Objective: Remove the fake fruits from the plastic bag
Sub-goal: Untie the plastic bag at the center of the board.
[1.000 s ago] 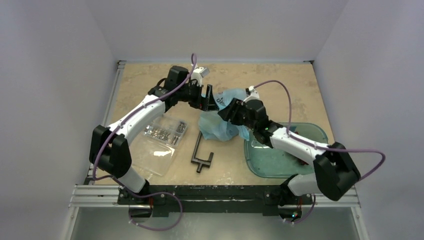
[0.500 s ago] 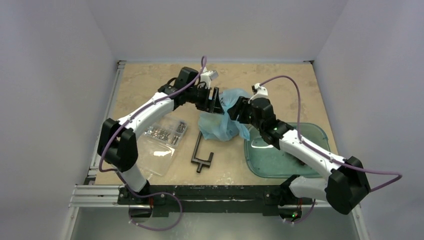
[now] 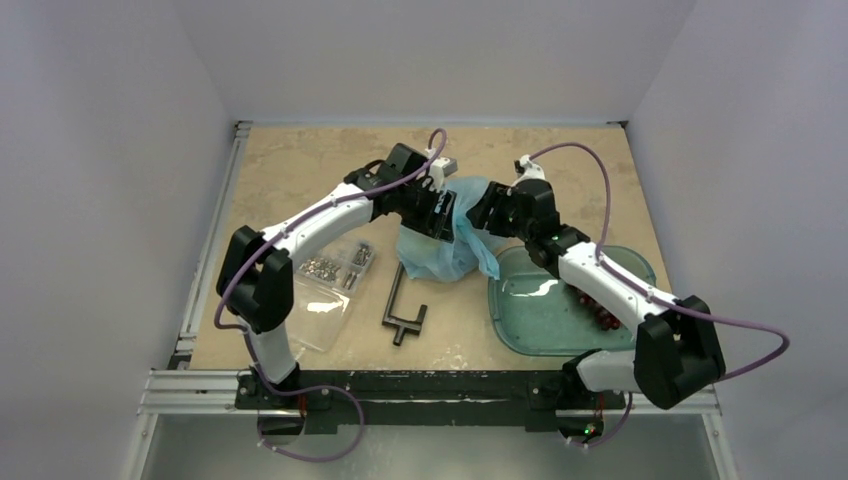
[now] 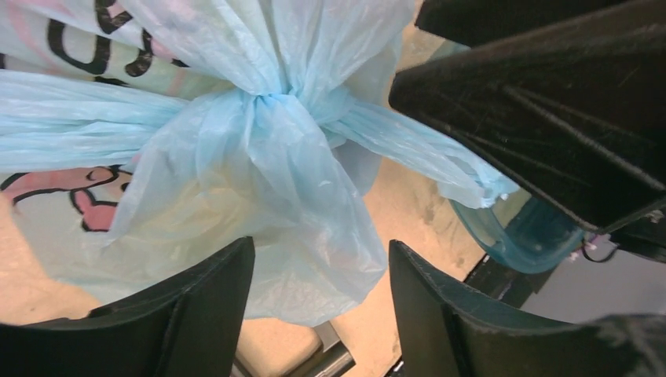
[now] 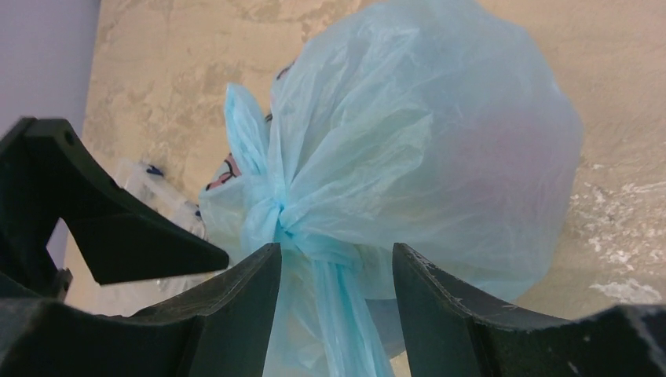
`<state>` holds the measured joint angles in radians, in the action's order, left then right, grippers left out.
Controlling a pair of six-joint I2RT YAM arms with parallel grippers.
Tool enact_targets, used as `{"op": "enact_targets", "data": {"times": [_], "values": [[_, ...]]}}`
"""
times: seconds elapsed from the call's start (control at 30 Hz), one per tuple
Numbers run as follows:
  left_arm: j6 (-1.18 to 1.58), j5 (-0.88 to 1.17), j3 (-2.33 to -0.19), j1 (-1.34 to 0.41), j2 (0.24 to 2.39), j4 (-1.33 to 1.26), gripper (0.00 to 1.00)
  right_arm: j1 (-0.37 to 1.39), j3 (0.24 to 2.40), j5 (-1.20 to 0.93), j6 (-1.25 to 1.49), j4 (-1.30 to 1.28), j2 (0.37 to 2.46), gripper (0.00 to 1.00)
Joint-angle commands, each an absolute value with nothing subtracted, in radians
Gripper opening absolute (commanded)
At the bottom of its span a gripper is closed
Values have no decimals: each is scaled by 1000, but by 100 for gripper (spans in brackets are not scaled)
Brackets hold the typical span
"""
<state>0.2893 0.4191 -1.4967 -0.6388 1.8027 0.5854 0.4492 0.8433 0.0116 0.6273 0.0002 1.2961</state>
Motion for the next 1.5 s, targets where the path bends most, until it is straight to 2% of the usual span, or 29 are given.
{"op": "enact_targets", "data": {"times": [0.0, 0.27, 0.4, 0.47, 0.63, 0.8, 0.9, 1.13, 1.47], "values": [[224, 294, -1548, -648, 1787, 603, 67, 444, 888, -75, 607, -7, 1304, 55], [218, 387, -1587, -622, 1857, 586, 73, 444, 876, -136, 672, 47, 1345, 57], [215, 381, -1587, -606, 1876, 585, 70, 445, 864, -148, 700, 76, 1375, 57], [211, 388, -1599, -604, 1896, 603, 64, 445, 860, -148, 718, 91, 1383, 57], [207, 404, -1621, -604, 1911, 629, 34, 445, 867, -125, 735, 95, 1396, 56], [210, 442, -1624, -605, 1916, 627, 15, 445, 869, -87, 744, 96, 1393, 55], [214, 454, -1628, -606, 1912, 629, 0, 445, 871, -66, 747, 102, 1394, 53], [217, 451, -1625, -605, 1899, 627, 0, 444, 886, -7, 805, 97, 1417, 50], [220, 437, -1625, -604, 1891, 627, 0, 455, 896, -27, 863, 107, 1463, 35]]}}
